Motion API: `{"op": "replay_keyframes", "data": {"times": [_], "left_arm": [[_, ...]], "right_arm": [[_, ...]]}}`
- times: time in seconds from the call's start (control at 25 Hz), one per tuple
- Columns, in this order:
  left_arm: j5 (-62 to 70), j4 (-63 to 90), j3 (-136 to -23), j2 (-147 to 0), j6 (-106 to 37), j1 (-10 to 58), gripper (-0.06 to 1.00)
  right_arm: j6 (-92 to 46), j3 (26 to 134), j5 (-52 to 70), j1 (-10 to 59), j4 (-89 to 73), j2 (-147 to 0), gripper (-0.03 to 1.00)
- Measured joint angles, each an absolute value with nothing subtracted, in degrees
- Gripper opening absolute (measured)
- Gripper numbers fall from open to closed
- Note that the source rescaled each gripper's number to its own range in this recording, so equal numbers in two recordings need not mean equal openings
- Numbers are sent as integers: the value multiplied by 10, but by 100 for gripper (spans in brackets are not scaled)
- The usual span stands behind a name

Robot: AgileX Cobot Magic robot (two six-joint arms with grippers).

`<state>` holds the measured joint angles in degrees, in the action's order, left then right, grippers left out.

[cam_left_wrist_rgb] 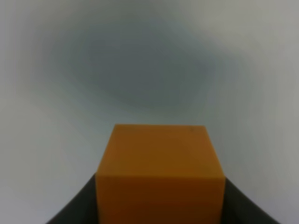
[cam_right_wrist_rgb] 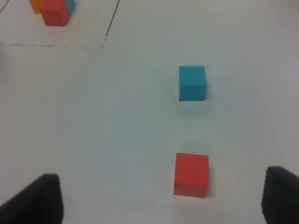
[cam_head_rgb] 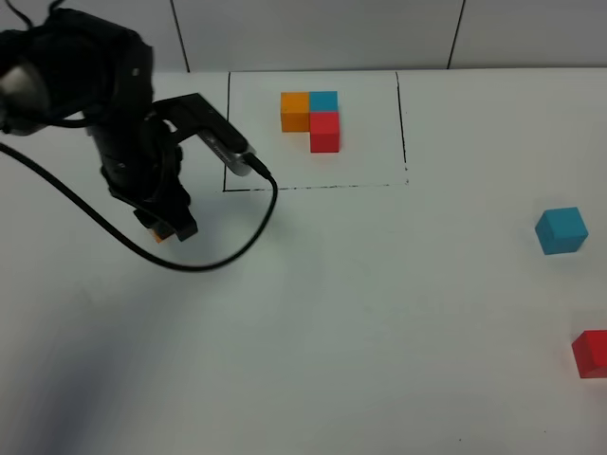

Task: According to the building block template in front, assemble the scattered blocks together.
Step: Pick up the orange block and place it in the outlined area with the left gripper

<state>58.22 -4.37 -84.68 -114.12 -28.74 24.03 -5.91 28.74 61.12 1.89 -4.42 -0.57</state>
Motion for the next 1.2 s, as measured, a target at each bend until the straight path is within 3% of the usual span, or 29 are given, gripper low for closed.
{"op": "replay_keyframes", "data": {"times": [0.52,1.2], "left_arm": [[652,-44,-1119,-1346,-449,348,1],[630,-16,-1198,-1417,-515,357,1]], "right_arm": [[-59,287,611,19,-44,-6,73],[-59,287,611,19,-44,-6,73]]}}
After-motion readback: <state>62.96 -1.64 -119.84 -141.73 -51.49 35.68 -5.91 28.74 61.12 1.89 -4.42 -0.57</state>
